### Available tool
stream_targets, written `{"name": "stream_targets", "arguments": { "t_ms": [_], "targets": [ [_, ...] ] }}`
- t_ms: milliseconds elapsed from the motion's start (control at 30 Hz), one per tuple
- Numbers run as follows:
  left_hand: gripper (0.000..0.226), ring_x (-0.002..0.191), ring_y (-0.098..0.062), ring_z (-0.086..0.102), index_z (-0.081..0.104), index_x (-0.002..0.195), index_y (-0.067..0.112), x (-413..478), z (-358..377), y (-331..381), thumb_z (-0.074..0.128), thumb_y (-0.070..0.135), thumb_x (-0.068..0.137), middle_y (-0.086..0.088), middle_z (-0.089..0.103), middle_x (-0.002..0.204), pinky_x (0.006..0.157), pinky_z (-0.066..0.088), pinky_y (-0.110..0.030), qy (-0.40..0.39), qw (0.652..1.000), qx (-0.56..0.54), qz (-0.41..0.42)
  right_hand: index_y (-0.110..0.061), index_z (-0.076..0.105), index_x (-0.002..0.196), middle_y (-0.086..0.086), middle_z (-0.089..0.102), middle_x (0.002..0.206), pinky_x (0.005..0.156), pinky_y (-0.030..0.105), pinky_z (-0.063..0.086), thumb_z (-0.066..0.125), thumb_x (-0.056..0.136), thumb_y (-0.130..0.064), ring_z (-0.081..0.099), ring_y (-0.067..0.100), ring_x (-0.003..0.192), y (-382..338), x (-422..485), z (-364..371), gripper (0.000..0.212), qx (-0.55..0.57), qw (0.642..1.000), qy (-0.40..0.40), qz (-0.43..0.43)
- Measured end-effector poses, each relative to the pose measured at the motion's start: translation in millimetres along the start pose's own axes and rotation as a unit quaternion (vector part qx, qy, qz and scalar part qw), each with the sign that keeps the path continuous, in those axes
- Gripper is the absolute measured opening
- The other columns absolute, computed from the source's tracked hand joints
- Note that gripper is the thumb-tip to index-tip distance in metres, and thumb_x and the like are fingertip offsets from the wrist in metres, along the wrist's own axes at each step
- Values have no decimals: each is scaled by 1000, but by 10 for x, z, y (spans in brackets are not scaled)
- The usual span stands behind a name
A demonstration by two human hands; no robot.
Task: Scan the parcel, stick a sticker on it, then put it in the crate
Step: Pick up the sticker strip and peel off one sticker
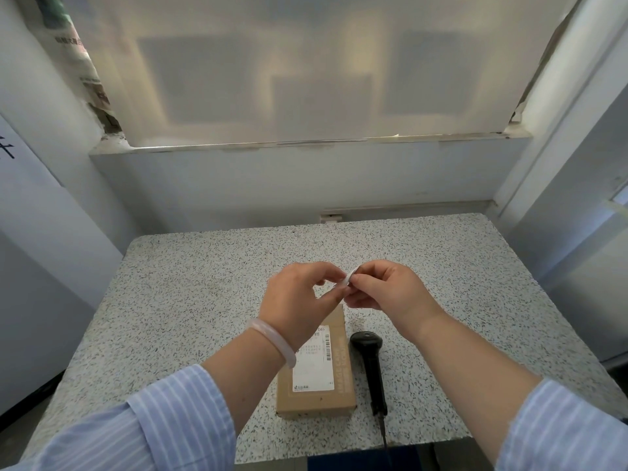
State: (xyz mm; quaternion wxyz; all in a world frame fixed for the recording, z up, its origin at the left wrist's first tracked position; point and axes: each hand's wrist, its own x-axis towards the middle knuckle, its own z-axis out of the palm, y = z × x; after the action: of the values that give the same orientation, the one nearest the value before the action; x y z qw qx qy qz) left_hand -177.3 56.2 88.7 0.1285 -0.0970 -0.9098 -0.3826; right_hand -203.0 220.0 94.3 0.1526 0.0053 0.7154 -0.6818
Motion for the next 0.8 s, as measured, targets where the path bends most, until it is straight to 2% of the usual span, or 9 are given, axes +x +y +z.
{"name": "stream_targets", "arguments": {
  "t_ms": [133,233,400,567,733,800],
  "targets": [
    [19,82,-2,58,73,96,30,4,1,8,68,43,82,23,66,85,81,50,-35,-1,1000,12,-4,-4,68,85,13,73,74,75,35,61,65,85,-4,71,23,69,8,3,9,4,-6,1000,13,-9],
    [22,82,3,59,73,93,31,29,6,17,66,49,82,27,64,80,76,50,-24,-25,998,-27,-55,-4,68,87,9,73,74,70,27,60,69,84,-6,72,18,69,8,2,12,3,-23,999,18,-17],
    [5,75,7,64,71,82,32,59,28,7,72,36,81,16,71,77,70,52,-11,-49,980,-130,-146,-5,68,83,4,73,71,64,18,55,68,85,-5,71,13,68,2,-18,18,2,-53,998,1,-37],
    [4,73,5,64,72,84,28,44,35,4,70,31,84,16,70,75,67,51,-10,-53,980,-106,-161,-7,68,81,3,73,71,68,22,58,68,85,-5,72,15,69,23,-22,14,4,-103,993,-10,-54],
    [13,72,1,64,73,82,29,35,36,2,64,37,85,16,70,73,69,56,-26,-50,987,-25,-148,-6,70,80,9,74,73,74,31,60,69,83,-4,72,24,73,69,-8,40,4,-107,993,4,-50],
    [14,70,-1,64,72,82,28,32,36,-21,62,37,85,16,68,71,67,56,-27,-45,986,-22,-156,-5,70,81,11,74,76,73,30,60,68,83,-5,72,23,73,88,5,42,3,-114,993,9,-36]
  ]
}}
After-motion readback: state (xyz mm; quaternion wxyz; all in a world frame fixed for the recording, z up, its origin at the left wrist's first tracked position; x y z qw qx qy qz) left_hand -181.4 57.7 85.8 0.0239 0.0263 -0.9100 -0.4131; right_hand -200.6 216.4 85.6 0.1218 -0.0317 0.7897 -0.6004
